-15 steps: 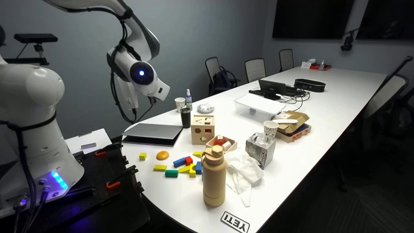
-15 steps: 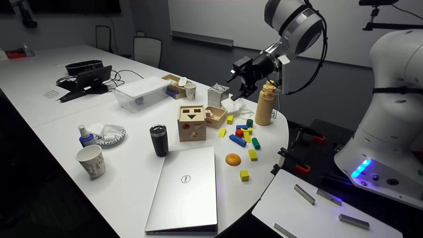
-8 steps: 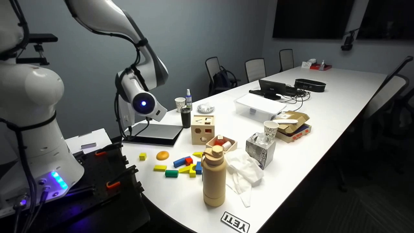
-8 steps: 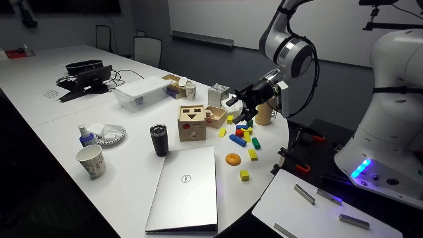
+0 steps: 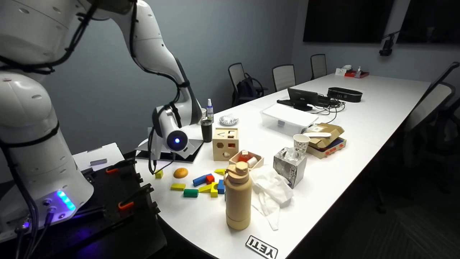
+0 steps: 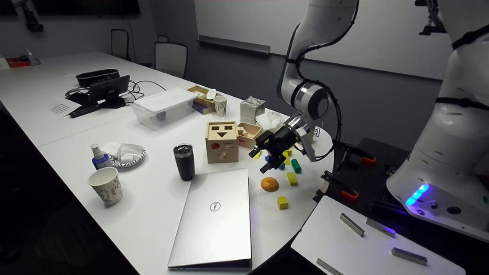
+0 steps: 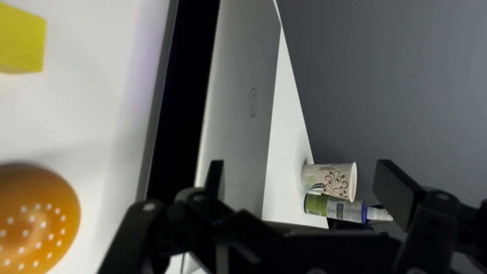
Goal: Open the laptop
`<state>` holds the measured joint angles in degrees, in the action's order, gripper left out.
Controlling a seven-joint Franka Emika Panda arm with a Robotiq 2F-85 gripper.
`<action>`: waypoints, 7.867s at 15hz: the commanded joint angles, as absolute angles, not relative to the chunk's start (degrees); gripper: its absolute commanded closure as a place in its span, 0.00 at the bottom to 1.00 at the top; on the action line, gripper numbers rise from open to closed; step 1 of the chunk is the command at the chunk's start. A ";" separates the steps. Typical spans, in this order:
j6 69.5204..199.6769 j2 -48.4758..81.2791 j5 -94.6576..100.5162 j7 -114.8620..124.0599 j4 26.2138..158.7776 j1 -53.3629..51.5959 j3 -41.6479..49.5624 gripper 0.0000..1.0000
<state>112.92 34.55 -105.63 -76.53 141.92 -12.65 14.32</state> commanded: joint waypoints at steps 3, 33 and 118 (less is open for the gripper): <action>116.42 52.56 -107.22 -77.80 122.51 -6.32 9.29 0.00; 129.46 40.86 -99.19 -72.27 128.55 -7.03 4.96 0.00; 154.29 33.11 -95.02 -94.01 119.69 -15.98 -6.92 0.32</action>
